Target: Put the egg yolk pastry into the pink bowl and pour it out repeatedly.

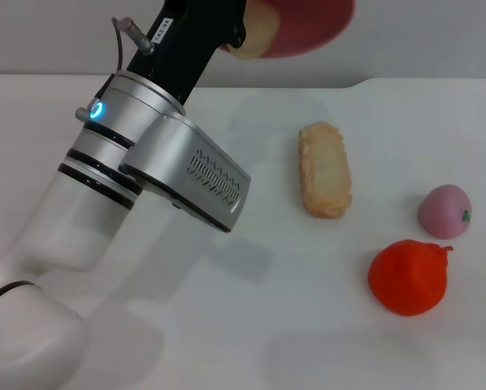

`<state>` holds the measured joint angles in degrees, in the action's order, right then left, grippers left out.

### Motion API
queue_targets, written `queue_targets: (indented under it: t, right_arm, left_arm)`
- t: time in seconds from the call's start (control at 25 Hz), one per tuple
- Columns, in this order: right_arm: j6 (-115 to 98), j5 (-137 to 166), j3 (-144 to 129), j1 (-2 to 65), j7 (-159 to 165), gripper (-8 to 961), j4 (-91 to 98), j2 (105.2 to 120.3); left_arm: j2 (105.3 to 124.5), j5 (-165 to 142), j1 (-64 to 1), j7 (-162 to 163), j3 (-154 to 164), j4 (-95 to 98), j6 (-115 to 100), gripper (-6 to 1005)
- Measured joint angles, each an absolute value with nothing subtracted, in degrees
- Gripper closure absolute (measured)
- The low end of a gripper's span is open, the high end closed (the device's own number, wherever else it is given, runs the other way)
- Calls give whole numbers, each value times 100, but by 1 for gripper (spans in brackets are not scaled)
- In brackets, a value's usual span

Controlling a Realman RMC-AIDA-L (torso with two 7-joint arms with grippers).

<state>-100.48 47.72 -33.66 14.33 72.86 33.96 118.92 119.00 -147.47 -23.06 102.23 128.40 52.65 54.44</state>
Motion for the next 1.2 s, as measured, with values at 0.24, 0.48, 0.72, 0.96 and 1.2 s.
queue_targets:
  t: [0.24, 0.48, 0.72, 0.96, 1.2]
  right_arm:
    - [-10048, 4772, -3366, 1433, 7286, 327, 3348, 11891]
    - [-10083, 4764, -3359, 1433, 7286, 327, 3313, 11884]
    - [-10108, 4719, -3357, 1424, 7286, 327, 3311, 11883]
    - [-10121, 4713, -3357, 1397, 7286, 327, 3313, 11884]
    - [-10174, 4710, -3357, 1389, 7286, 327, 3273, 11882]
  left_arm:
    - [11900, -14672, -2304, 10172, 12881, 5228, 5668, 956]
    - [11900, -14565, -2288, 10149, 12959, 5220, 5860, 956]
    - [11900, -14482, -2277, 10100, 12987, 5220, 6083, 955]
    - [11900, -14360, -2270, 10046, 13021, 5220, 6230, 955]
    - [11900, -14255, -2267, 10036, 13039, 5233, 6377, 955]
